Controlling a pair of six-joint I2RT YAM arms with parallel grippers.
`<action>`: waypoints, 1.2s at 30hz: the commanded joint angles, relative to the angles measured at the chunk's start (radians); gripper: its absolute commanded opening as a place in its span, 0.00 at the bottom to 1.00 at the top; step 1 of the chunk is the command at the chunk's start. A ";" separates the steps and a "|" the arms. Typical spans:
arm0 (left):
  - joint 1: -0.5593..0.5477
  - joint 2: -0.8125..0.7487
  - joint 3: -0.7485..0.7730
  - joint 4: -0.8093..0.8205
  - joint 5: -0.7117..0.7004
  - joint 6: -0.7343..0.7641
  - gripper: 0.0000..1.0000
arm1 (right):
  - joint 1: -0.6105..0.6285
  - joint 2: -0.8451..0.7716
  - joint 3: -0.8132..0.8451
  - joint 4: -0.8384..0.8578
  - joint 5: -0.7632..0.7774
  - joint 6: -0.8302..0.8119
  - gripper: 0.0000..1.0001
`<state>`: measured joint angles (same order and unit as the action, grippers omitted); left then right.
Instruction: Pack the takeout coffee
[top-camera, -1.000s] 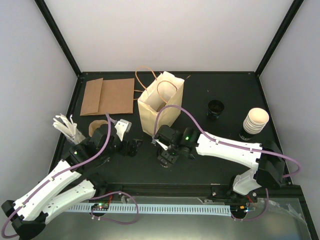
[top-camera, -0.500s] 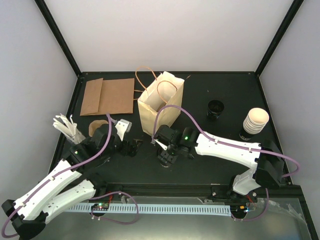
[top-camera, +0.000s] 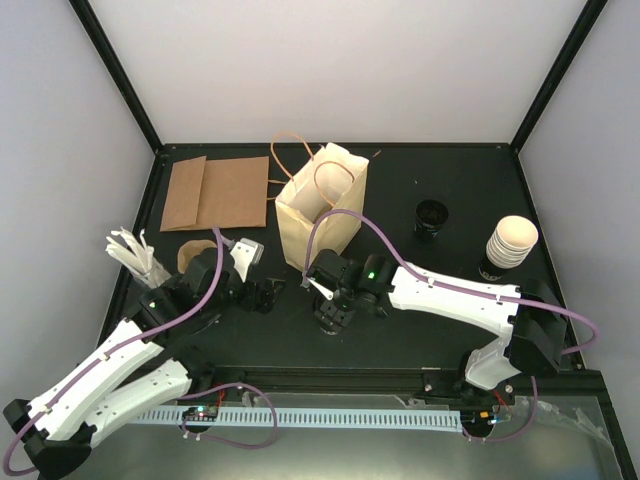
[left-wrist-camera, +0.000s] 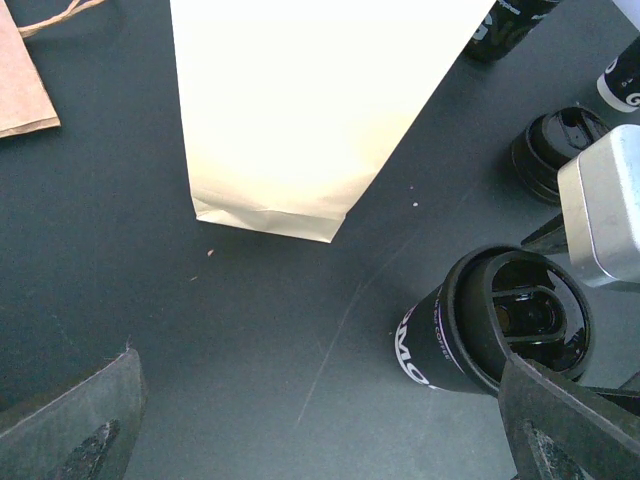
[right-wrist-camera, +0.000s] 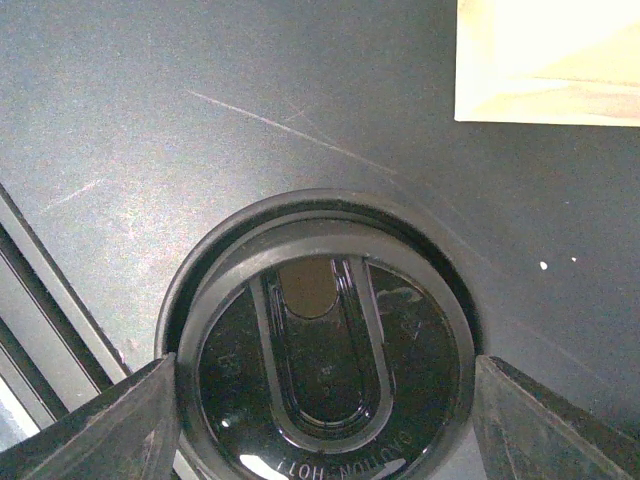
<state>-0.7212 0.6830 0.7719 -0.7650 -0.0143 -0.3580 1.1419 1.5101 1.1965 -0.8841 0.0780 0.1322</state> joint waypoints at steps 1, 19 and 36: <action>0.004 0.001 0.028 0.013 -0.015 0.011 0.99 | -0.005 0.022 0.013 -0.019 -0.019 -0.014 0.79; 0.005 0.003 0.029 0.015 -0.015 0.011 0.99 | -0.005 0.030 0.012 -0.030 -0.006 -0.023 0.78; 0.005 0.003 0.029 0.013 -0.016 0.012 0.99 | -0.005 -0.036 0.021 -0.031 0.046 -0.006 0.71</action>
<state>-0.7212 0.6830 0.7719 -0.7650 -0.0147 -0.3580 1.1419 1.5116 1.2007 -0.8913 0.0898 0.1135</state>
